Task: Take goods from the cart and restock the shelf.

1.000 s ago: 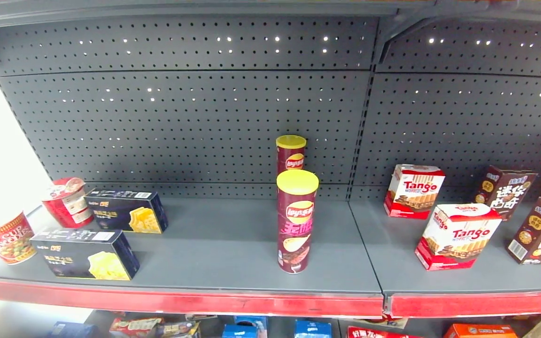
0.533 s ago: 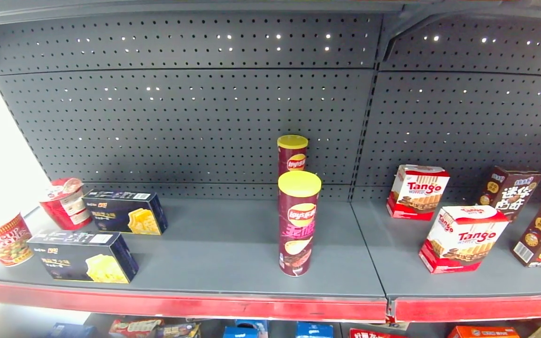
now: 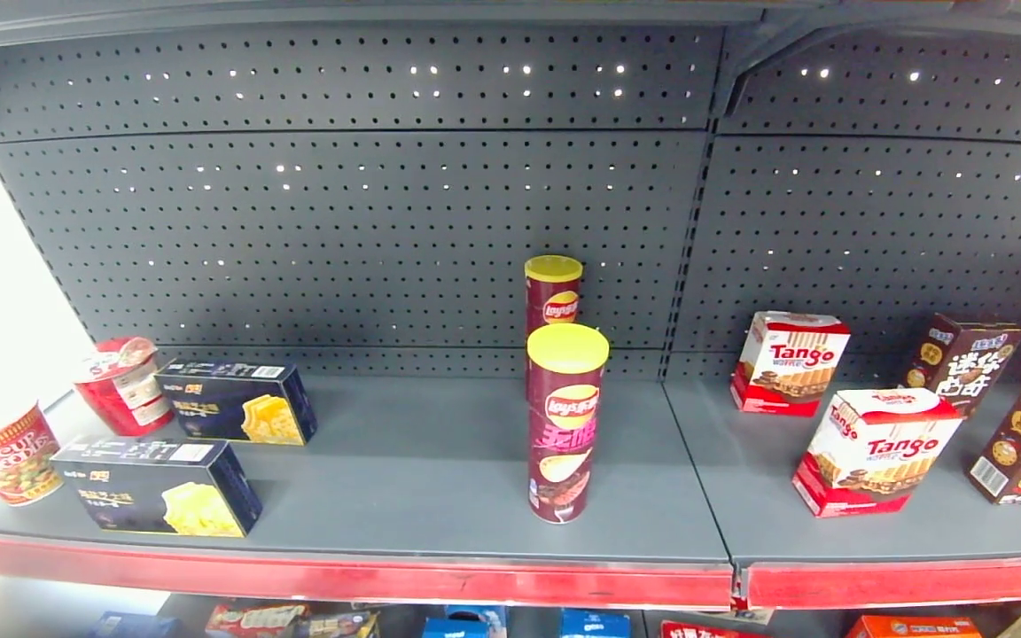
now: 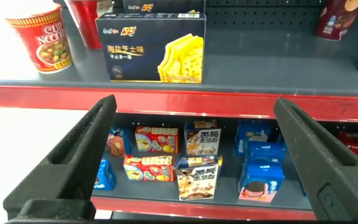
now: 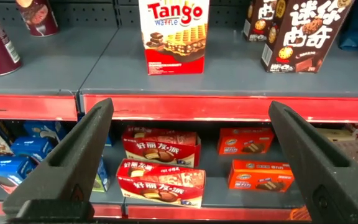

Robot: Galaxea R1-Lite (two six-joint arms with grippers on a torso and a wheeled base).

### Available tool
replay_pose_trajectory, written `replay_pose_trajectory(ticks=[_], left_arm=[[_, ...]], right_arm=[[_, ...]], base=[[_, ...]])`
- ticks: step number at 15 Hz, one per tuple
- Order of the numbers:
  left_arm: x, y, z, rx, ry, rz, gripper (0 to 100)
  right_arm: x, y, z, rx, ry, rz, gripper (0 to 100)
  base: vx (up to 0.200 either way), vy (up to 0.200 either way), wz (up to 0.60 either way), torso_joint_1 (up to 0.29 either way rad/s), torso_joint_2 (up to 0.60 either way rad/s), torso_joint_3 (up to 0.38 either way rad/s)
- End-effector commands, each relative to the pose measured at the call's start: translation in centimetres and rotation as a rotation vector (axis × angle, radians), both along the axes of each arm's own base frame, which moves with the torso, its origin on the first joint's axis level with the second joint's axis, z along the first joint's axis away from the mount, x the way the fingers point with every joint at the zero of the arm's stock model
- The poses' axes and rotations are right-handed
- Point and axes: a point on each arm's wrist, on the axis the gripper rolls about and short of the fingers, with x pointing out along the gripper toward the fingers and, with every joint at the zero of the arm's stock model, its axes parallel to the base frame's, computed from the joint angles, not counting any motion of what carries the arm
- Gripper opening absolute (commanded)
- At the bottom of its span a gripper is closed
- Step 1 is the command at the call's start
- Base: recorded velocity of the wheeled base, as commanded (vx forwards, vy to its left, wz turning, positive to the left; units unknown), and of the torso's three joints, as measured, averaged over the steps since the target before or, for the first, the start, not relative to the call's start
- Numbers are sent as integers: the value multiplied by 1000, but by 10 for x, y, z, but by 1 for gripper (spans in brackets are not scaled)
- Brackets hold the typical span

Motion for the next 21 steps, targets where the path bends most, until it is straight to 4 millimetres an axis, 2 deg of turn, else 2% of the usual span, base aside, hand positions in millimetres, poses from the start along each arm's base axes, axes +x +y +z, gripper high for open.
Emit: replay_pose_trajectory(ticks=[1, 15, 17, 21], left_arm=[[0, 0, 0, -1, -1, 0, 100], [0, 0, 0, 4, 1, -4, 100], [0, 0, 0, 4, -1, -4, 100], [0, 0, 0, -1, -1, -1, 100]], right_arm=[[0, 0, 0, 0, 0, 0, 100], [0, 0, 0, 0, 0, 0, 100], [0, 0, 0, 0, 0, 0, 100], [0, 0, 0, 0, 0, 0, 100]], base=[[0, 0, 0, 0, 0, 0], [0, 0, 0, 0, 0, 0], [200, 0, 0, 2, 2, 0], [0, 0, 0, 0, 0, 0]])
